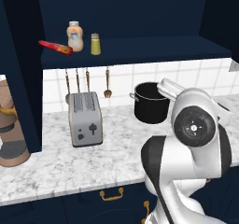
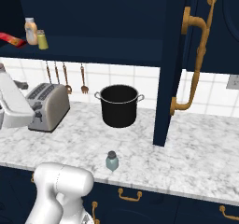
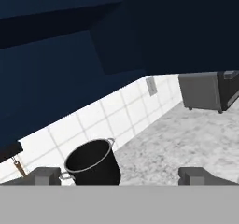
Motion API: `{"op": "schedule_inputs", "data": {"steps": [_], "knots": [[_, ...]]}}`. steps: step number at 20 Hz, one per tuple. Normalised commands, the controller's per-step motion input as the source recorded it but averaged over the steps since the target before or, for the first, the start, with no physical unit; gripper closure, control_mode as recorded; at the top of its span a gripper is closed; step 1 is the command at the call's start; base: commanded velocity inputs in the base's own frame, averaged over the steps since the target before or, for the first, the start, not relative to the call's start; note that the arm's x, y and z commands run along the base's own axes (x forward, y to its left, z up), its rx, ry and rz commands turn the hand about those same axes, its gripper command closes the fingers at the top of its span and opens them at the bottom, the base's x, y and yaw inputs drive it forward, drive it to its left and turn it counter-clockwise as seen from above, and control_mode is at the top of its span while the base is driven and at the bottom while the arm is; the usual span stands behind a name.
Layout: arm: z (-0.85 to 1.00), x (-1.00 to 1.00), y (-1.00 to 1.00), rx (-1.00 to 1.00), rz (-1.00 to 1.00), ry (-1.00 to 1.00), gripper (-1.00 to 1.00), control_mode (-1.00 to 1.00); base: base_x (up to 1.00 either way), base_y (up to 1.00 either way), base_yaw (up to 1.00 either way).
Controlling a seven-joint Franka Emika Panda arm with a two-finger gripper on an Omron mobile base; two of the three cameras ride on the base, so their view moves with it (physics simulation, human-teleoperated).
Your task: Put the shaker and condiment bottle from the counter next to their counterparts in the cabinet.
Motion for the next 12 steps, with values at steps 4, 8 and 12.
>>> {"op": "schedule_inputs", "data": {"steps": [4,8,12], "knots": [[-0.52,-0.3,-0.36,0.01,-0.21,-0.12,-1.0,-1.0,0.0,0.0,0.0],[-0.63,-0.04,-0.35,0.0,-0.19,-0.14,-1.0,-1.0,0.0,0.0,0.0],[-0.62,0.0,-0.38,0.0,-0.1,-0.11,-1.0,-1.0,0.0,0.0,0.0]]}}
